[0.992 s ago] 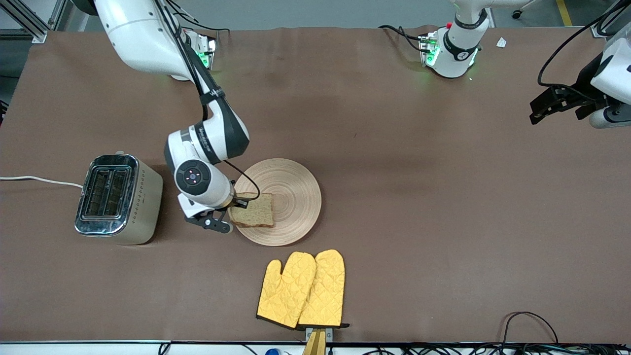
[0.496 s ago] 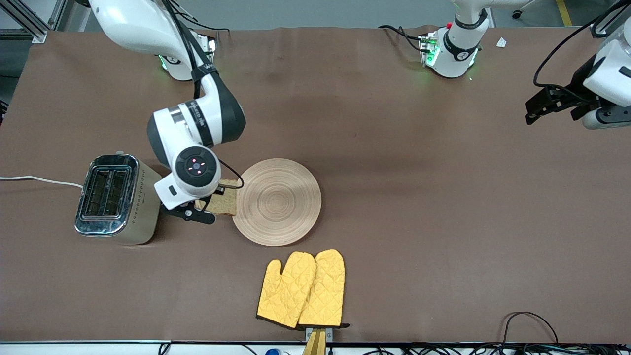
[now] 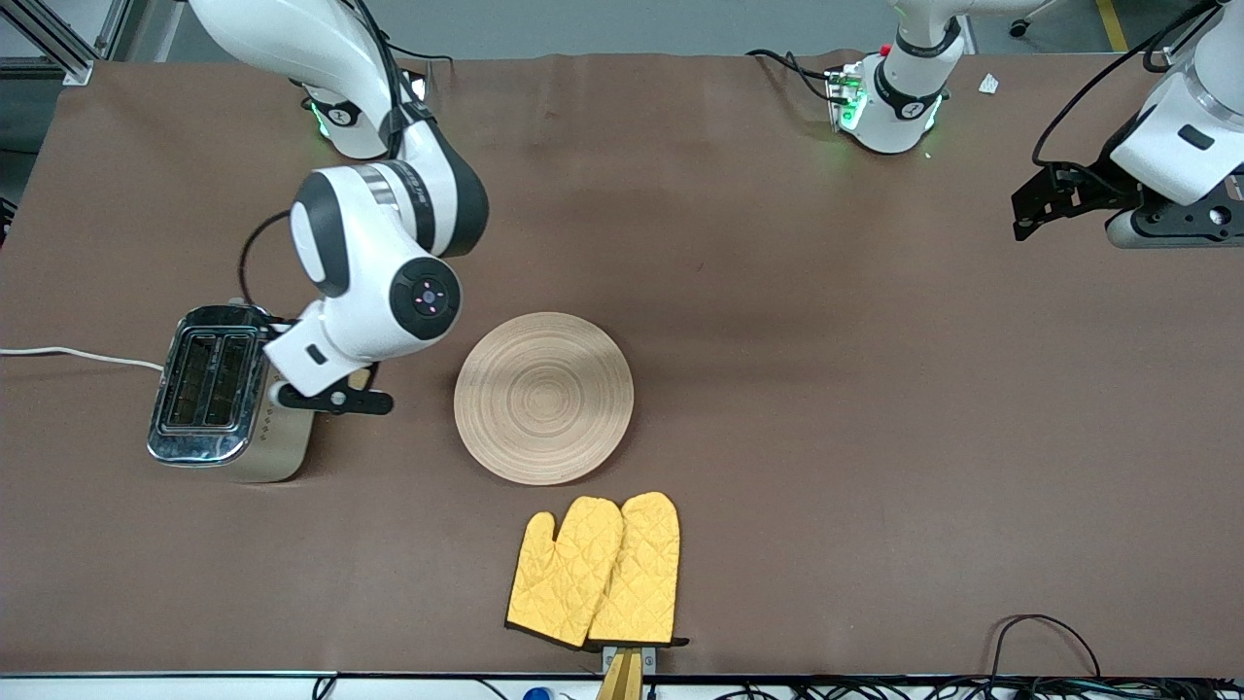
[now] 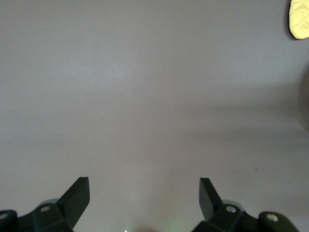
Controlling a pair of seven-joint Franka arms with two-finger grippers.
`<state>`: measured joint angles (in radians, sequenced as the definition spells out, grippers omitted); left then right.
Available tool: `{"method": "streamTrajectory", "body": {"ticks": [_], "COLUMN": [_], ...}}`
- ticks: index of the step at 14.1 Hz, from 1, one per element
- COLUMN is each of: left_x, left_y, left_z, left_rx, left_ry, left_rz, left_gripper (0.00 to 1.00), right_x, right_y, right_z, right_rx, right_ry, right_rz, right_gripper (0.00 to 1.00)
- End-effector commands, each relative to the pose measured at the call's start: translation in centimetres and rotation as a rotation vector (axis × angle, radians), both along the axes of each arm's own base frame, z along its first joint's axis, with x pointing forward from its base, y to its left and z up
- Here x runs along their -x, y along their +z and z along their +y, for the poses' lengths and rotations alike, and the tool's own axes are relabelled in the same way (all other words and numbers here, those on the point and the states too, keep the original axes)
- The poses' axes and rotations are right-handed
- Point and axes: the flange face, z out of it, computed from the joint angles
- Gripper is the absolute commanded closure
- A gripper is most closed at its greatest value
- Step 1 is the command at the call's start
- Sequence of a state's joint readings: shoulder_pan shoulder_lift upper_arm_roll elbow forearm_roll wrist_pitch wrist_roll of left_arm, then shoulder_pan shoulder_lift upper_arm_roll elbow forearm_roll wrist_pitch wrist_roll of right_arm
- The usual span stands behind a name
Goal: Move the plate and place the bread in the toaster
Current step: 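Lift the bread with the right gripper and carry it over the toaster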
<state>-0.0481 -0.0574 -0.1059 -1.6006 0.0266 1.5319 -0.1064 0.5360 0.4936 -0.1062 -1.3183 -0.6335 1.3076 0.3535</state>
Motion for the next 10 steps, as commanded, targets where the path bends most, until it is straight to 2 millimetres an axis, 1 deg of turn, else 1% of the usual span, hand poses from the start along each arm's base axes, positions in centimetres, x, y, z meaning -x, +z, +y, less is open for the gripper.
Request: {"method": "streamTrajectory", "body": {"ticks": [1, 3, 5, 7, 8, 10], "left_x": [0.4, 0.4, 0.3, 0.3, 0.3, 0.3], "left_y": [0.7, 0.8, 0.8, 0.8, 0.8, 0.8], "left_z": [0.6, 0.7, 1.3, 1.7, 1.7, 1.8], "left_rx": [0.011, 0.013, 0.016, 0.016, 0.016, 0.015], "left_ry": [-0.02, -0.043, -0.033, -0.025, -0.025, -0.023], "left_rz": [-0.018, -0.019, -0.018, -0.015, -0.015, -0.012], "left_gripper": [0.0, 0.0, 0.0, 0.0, 0.0, 0.0], "right_x": [-0.3, -0.5, -1.6, -2.4, -2.6, -3.0], "right_y": [2.4, 2.8, 2.7, 2.6, 1.9, 0.3], "right_z": [-4.0, -5.5, -9.1, -11.0, -12.2, -13.7], "right_rx": [0.067, 0.134, 0.154, 0.178, 0.176, 0.17], "right_ry": [0.008, -0.005, -0.043, -0.051, -0.052, -0.044], "right_rz": [0.026, 0.021, 0.021, 0.007, 0.013, 0.021], "right_gripper": [1.0, 1.0, 1.0, 1.0, 1.0, 1.0]}}
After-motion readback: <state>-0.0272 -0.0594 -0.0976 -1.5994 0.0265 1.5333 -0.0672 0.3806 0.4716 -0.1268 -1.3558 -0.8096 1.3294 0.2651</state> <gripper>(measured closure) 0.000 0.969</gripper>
